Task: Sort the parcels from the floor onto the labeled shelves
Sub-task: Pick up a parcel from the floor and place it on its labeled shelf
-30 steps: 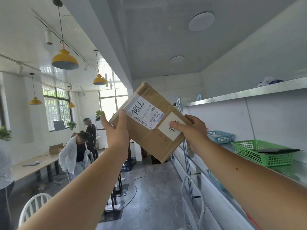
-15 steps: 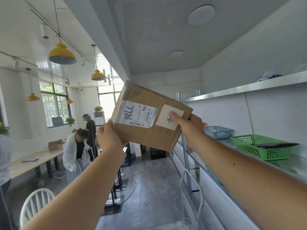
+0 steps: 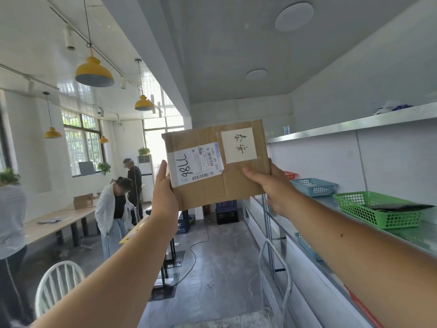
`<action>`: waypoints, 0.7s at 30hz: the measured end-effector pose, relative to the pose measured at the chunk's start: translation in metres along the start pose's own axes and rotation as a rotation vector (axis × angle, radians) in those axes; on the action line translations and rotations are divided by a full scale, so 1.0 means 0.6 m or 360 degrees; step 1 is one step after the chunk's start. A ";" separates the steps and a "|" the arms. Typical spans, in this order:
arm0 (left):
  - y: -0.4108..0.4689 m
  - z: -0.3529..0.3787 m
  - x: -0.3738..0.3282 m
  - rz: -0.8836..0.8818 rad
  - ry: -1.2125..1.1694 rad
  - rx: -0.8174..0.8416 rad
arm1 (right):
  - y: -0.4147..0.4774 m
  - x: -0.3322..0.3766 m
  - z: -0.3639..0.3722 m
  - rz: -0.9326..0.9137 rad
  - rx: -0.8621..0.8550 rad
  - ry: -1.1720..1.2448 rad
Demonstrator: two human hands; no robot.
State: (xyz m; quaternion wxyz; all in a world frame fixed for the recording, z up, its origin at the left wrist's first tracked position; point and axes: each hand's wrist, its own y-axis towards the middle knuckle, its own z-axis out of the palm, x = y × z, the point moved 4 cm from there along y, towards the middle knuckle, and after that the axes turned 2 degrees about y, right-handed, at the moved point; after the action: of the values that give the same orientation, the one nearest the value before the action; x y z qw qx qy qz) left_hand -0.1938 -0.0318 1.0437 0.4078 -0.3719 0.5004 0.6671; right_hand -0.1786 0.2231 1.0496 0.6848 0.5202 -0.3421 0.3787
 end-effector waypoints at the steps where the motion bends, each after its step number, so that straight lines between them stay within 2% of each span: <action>1: -0.003 0.002 -0.001 -0.0007 -0.0010 0.0012 | 0.001 -0.002 0.000 0.0049 0.0057 -0.0002; 4: -0.009 0.005 -0.002 -0.0091 -0.0084 0.0032 | 0.004 0.001 -0.006 0.0065 0.0136 0.0042; 10: -0.001 0.002 0.005 -0.0173 -0.0290 -0.0012 | 0.015 -0.002 -0.008 -0.0073 -0.0062 0.0247; 16: 0.010 0.000 -0.003 -0.0111 -0.0263 -0.0091 | 0.016 -0.004 0.002 0.0084 0.0054 0.0373; 21: 0.013 -0.011 -0.011 0.0064 -0.0128 -0.0139 | 0.011 0.001 0.010 0.0044 0.0036 0.0433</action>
State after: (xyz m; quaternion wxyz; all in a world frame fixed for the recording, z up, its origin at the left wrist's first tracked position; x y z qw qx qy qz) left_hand -0.1976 -0.0407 1.0508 0.3974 -0.3521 0.4612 0.7109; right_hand -0.1846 0.2186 1.0542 0.7138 0.4670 -0.2489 0.4588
